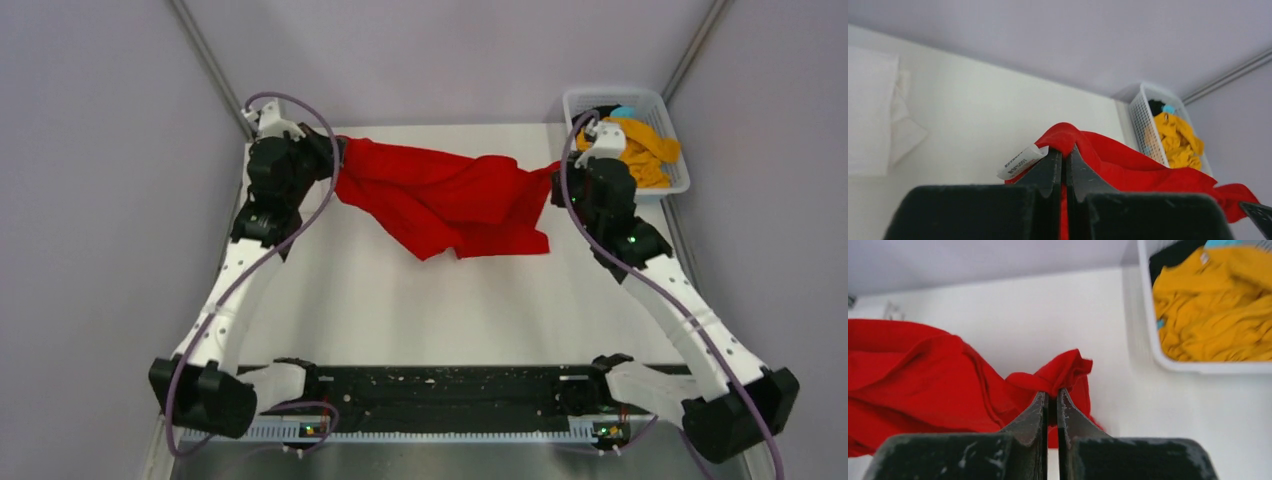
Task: Fold and stack the t-shirts
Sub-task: Flatten out the tshirt
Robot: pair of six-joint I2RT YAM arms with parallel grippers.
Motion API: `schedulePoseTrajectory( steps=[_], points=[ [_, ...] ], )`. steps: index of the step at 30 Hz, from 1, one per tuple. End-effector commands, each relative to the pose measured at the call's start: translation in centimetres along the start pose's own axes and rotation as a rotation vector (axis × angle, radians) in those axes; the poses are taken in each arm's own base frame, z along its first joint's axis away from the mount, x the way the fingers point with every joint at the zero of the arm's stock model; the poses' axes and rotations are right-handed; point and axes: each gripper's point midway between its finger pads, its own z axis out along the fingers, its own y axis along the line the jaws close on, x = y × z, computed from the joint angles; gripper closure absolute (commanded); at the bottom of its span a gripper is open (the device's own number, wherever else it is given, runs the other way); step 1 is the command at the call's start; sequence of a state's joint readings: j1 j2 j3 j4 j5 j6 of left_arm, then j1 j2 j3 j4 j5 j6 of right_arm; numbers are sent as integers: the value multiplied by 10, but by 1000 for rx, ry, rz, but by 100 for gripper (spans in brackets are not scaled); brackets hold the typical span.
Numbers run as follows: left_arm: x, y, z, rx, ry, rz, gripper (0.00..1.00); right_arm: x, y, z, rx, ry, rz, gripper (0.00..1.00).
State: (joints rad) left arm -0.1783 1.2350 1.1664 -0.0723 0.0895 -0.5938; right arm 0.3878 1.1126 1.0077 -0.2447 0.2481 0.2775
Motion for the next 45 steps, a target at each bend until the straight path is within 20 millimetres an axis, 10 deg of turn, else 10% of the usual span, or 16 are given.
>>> schedulePoseTrajectory(
  steps=[1,7,15,30,34,39,43,45],
  points=[
    [-83,-17,-52,-32,-306,69,100,-94,-13,-50,53,-272,-12,100],
    [-129,-28,-101,-50,-495,125,100,-161,-21,-100,87,-477,-18,100],
    [-169,-82,-165,125,-623,192,100,-233,15,-171,-128,-665,-104,100],
    [-173,-107,-257,235,-716,211,100,-232,15,-259,-254,-779,-158,100],
    [-171,-91,-228,155,-672,184,100,-226,4,-230,-165,-717,-132,100],
    [-138,-50,-133,-1,-465,141,100,-192,-49,-145,223,-534,-18,100],
    [-79,20,-38,-231,-247,146,100,-121,-71,-53,423,-287,-40,100],
    [-39,61,8,-342,-122,166,83,-65,-64,3,335,-86,-39,98]
  ],
)
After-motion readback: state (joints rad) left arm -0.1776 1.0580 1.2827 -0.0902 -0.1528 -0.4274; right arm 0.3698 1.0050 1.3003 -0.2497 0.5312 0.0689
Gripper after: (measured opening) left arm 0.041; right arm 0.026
